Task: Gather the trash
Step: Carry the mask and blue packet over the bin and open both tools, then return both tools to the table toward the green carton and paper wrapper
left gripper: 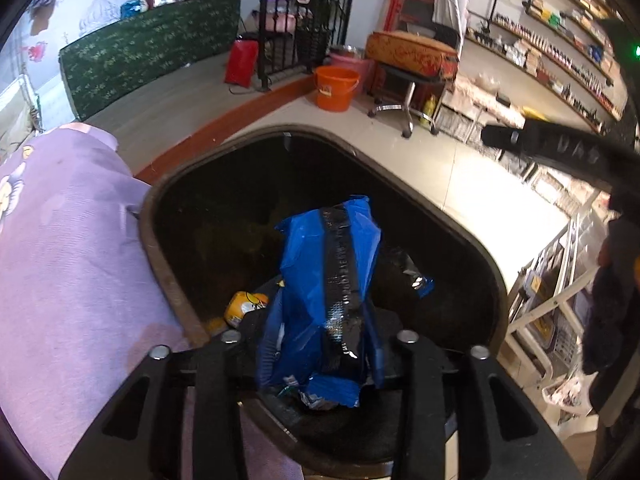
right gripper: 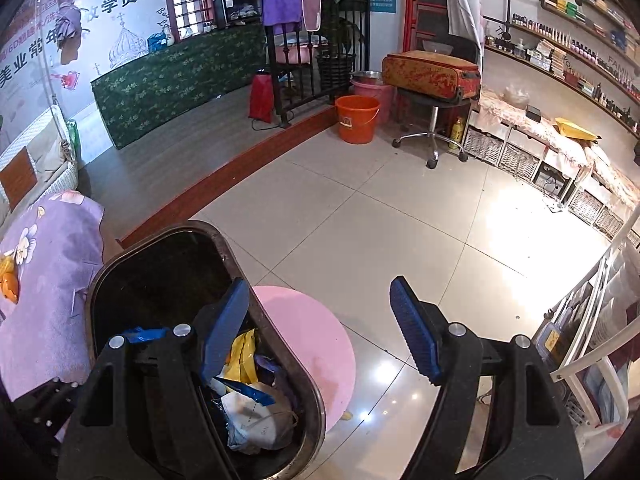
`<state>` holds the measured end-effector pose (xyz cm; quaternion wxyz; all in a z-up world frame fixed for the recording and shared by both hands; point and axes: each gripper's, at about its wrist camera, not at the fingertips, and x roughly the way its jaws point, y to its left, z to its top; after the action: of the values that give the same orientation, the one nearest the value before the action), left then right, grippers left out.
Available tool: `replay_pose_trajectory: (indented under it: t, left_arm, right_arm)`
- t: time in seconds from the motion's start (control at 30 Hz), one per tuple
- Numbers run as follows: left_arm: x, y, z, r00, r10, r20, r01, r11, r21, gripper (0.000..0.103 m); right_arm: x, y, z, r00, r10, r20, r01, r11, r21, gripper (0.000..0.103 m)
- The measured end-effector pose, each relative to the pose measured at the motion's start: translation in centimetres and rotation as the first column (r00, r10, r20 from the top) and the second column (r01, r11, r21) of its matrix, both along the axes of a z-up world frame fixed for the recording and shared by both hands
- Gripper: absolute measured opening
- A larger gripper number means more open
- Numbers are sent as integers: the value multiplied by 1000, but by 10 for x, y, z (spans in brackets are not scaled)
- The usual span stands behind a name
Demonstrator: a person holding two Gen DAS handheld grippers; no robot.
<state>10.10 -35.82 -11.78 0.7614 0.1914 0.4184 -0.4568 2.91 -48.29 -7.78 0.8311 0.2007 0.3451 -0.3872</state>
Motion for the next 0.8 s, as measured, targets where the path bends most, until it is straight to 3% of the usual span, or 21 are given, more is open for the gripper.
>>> replay_pose_trajectory:
  t: [0.03, 0.1, 0.2, 0.47, 0.8]
  left_arm:
    - [-1, -3, -3, 1000, -13, -3, 13, 1000, 11, 48]
    - [-2, -8, -5, 999, -36, -6, 36, 999, 26, 71]
    - [-7, -12, -9, 998, -61, 2, 61, 998, 33, 80]
    - [-19, -4, 3, 996, -85, 13, 85, 996, -18, 84]
    - [-12, 39, 39, 998, 24, 58, -18, 995, -95, 88]
  right_arm:
    - [0, 0, 0, 1000, -2, 2, 2, 1000, 2, 73]
    - [-1, -3, 1, 1000, -5, 8, 5, 1000, 2, 73]
    - [-4, -1, 2, 1000, -13, 18, 13, 1000, 5, 73]
    - [-5, -6, 6, 999, -20, 39, 20, 1000, 5, 73]
    - [17, 14, 7, 994, 74, 83, -76, 997, 12, 73]
